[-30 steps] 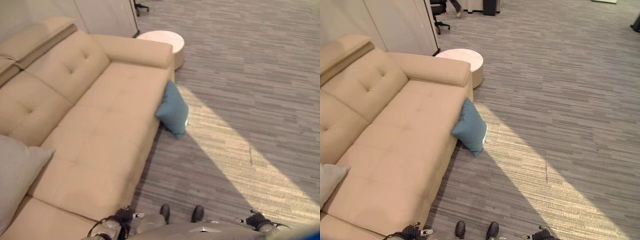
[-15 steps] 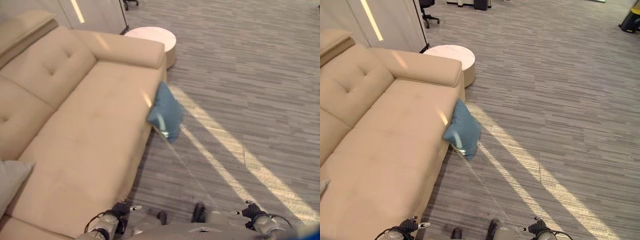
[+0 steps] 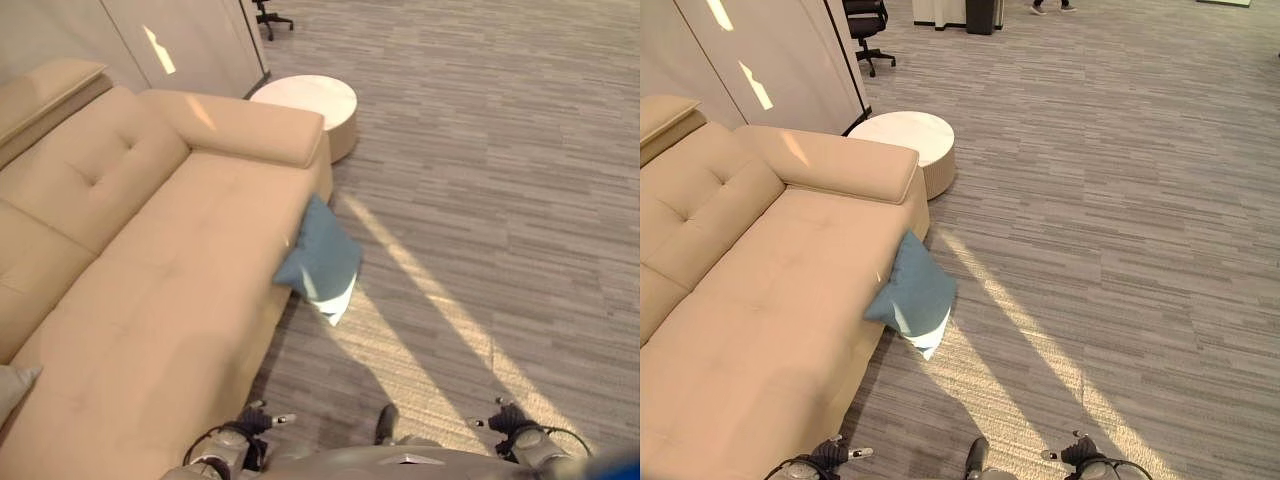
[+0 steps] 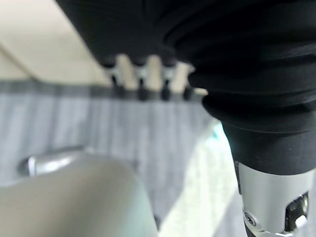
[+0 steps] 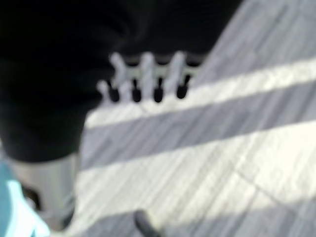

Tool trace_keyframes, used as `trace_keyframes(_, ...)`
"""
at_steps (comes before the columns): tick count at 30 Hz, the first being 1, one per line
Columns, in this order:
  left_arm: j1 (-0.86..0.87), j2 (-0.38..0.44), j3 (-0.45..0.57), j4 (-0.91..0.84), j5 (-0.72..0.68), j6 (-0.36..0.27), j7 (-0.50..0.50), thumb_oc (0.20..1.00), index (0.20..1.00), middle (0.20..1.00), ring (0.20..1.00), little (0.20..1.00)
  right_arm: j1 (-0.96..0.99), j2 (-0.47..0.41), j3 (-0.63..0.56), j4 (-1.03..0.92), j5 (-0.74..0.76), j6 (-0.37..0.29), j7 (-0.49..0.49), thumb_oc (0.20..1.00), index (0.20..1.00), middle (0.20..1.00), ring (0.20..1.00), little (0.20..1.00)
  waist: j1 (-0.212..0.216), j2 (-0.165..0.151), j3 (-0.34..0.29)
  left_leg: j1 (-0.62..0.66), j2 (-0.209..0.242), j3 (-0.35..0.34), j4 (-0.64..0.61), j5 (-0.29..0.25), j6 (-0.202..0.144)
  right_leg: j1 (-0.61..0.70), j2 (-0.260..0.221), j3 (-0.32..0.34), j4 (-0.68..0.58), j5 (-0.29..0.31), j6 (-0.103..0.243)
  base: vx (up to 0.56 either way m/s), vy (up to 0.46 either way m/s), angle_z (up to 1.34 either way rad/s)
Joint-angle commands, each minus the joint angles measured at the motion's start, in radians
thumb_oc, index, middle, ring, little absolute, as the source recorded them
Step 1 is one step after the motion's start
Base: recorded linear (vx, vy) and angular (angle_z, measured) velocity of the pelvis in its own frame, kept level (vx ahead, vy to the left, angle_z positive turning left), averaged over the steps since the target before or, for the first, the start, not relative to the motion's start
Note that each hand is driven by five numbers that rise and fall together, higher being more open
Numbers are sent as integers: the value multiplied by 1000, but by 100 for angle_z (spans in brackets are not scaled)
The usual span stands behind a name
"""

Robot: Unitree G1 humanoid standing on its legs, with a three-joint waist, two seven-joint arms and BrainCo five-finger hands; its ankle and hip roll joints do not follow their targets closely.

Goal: Pick up all the scattered cushions and arrange them neatly on the sofa.

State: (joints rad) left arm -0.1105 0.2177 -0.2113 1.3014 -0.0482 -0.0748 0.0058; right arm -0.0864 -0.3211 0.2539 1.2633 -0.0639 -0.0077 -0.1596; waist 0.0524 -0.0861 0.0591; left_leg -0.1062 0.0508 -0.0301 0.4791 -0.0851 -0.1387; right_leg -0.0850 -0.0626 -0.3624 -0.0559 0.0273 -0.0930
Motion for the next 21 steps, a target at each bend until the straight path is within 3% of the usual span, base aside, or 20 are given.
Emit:
trace_keyframes(1, -11, 9, -19, -19, 1, -13, -2, 1000, 1000, 1000, 1000, 1000, -2, -25, -3, 25, 25, -18, -4, 1000, 1000, 1000, 1000, 1000, 3, 4, -6, -75, -29, 60, -229, 9, 78, 9, -36, 37, 40, -16, 210, 123, 10, 43)
trace_keyframes(3, -10, 8, -14, -18, 1, -13, -1, 1000, 1000, 1000, 1000, 1000, -2, -26, -9, 23, 30, -24, -8, 1000, 1000, 1000, 1000, 1000, 10, 17, -14, -94, -54, 80, -327, 67, 77, 30, -21, 31, 33, -31, 211, 204, 19, 49)
trace_keyframes(5, 0, 4, -5, -2, 6, -14, -3, 1000, 1000, 1000, 1000, 1000, -2, -20, -14, 27, 24, -25, -7, 1000, 1000, 1000, 1000, 1000, 25, 30, -14, -108, -84, 79, -361, 92, 75, 61, 1, 54, 34, -52, 208, 248, 42, 23)
trace_keyframes(11, 24, 8, 17, 30, 14, -6, -10, 1000, 1000, 1000, 1000, 1000, 15, -5, -23, 43, -2, -16, 1, 1000, 1000, 1000, 1000, 1000, 38, 30, -28, -82, -99, 63, -363, 74, 95, 87, -28, 56, 79, -73, 223, 214, 75, -14)
trace_keyframes(13, 32, 24, 21, 33, 20, 2, -17, 1000, 1000, 1000, 1000, 1000, 16, 2, -27, 40, -14, -9, 11, 1000, 1000, 1000, 1000, 1000, 34, 36, -21, -41, -109, 63, -366, 40, 139, 1, -87, 74, 313, -35, 250, 250, 161, -7)
trace_keyframes(16, 28, 33, 14, 31, 25, 2, -13, 1000, 1000, 1000, 1000, 1000, 16, 11, -22, 29, -6, -11, 15, 1000, 1000, 1000, 1000, 1000, 16, 43, -9, -13, -105, 56, -374, 30, 153, -78, -93, 98, 427, 0, 251, 162, 72, 7)
trace_keyframes(20, 15, 39, 7, 16, 16, -2, -6, 1000, 1000, 1000, 1000, 1000, 7, 17, -11, 15, -1, -13, 11, 1000, 1000, 1000, 1000, 1000, 5, 44, 0, 38, -102, 45, -400, 2, 154, -142, -98, 70, 366, 10, 234, 219, -49, 18)
trace_keyframes(21, 7, 39, 9, 8, 4, -5, -2, 1000, 1000, 1000, 1000, 1000, 0, 14, -2, 11, -3, -11, 11, 1000, 1000, 1000, 1000, 1000, -1, 35, 4, 64, -112, 37, -410, -12, 149, -169, -99, 57, 261, 40, 243, 299, -144, 22)
